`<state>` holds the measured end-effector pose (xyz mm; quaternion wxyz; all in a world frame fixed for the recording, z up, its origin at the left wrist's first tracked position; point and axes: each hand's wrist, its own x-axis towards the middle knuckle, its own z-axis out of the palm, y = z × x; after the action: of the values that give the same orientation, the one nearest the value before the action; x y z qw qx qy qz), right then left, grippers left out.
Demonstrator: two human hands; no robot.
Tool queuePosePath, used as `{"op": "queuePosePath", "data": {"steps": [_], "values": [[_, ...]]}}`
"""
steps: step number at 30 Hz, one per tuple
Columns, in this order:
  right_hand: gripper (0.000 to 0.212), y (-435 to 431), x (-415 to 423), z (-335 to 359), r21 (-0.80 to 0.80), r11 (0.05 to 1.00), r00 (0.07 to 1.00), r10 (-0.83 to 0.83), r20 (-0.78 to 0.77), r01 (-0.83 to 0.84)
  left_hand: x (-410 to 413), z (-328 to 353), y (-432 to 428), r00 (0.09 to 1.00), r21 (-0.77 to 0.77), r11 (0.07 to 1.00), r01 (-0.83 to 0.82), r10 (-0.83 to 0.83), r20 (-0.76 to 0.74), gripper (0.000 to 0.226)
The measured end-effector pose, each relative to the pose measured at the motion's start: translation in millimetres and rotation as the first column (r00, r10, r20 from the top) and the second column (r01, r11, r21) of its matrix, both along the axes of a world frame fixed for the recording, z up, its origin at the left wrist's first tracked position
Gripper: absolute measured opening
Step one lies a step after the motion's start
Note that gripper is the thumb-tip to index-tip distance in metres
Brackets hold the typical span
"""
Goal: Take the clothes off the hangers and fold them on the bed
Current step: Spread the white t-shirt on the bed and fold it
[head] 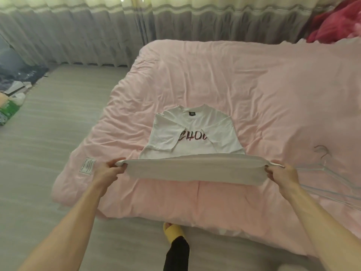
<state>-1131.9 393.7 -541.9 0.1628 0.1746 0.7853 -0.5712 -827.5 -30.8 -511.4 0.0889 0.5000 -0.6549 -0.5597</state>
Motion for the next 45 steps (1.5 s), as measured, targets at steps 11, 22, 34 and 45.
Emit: {"op": "queuePosePath", "data": {"steps": [11,22,34,45], "values": [[0.012,-108.4,-143.4,-27.6,0.374,0.926,0.997,0.074,-0.019,-0.061,-148.9,-49.3,-141.7,0.921,-0.089,0.934,0.346,-0.320,0.223,0.024],[0.043,-185.7,-234.0,-76.1,0.496,0.863,0.995,0.066,0.076,-0.096,-269.0,-123.0,-210.8,0.960,-0.134,0.972,0.192,-0.158,0.231,0.039],[0.032,-226.2,-295.8,-105.9,0.600,0.792,0.966,0.229,-0.119,-0.114,-343.4,-154.8,-224.3,0.980,-0.388,0.921,0.022,0.058,0.192,0.029],[0.034,-258.0,-361.7,-144.7,0.623,0.770,0.949,0.285,-0.136,-0.142,-392.9,-185.6,-251.1,0.949,-0.465,0.885,0.022,0.128,0.289,0.040]]}}
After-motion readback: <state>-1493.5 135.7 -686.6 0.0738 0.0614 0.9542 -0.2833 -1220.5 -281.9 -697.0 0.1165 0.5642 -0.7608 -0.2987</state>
